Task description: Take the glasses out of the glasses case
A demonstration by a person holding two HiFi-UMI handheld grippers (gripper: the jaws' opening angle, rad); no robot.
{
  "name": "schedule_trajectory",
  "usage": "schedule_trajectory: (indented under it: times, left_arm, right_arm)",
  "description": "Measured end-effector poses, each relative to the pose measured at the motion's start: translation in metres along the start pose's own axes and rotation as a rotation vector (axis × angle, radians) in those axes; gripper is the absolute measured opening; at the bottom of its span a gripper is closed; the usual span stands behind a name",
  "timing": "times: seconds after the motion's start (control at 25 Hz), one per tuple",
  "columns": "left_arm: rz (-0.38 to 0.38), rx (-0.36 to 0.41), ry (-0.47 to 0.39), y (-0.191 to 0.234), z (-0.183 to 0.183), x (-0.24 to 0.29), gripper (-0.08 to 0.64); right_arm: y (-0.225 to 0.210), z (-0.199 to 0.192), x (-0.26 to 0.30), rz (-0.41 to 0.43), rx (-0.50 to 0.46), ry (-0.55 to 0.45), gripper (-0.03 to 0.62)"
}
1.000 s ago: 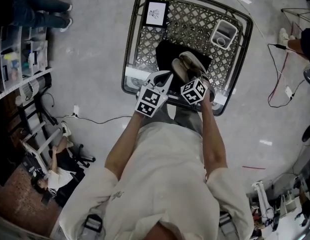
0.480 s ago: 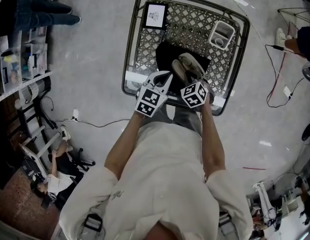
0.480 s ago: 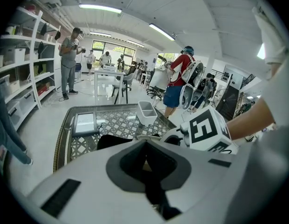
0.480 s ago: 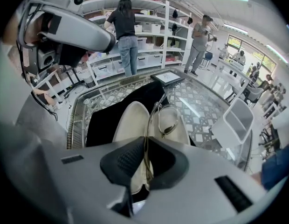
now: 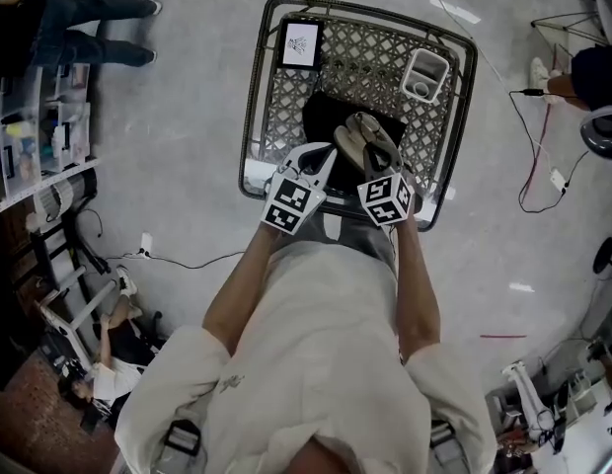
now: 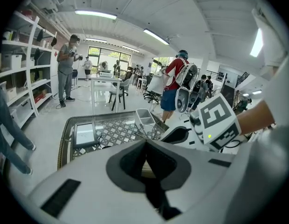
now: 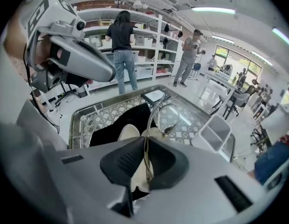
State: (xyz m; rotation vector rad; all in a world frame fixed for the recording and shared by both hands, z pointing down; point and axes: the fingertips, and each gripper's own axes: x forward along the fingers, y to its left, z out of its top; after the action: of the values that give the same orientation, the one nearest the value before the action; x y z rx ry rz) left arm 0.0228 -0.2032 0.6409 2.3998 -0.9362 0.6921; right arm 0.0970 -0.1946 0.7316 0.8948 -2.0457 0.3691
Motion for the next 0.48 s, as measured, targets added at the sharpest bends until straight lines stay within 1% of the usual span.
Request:
schedule_trajectory:
  times: [0.24, 0.48]
  left_arm:
    - [-0.015, 0.041, -0.049, -0.001, 0.022, -0.011, 0.011]
    - [-0.033, 0.085, -0.110, -0.006, 0.052, -0.028, 0.009]
  right_arm:
    - [-0.012, 0.030, -0.037, -0.078, 0.045, -0.097, 0.032]
    - [-0.021, 0.064, -0.082, -0.146, 0.090, -0.201, 0.032]
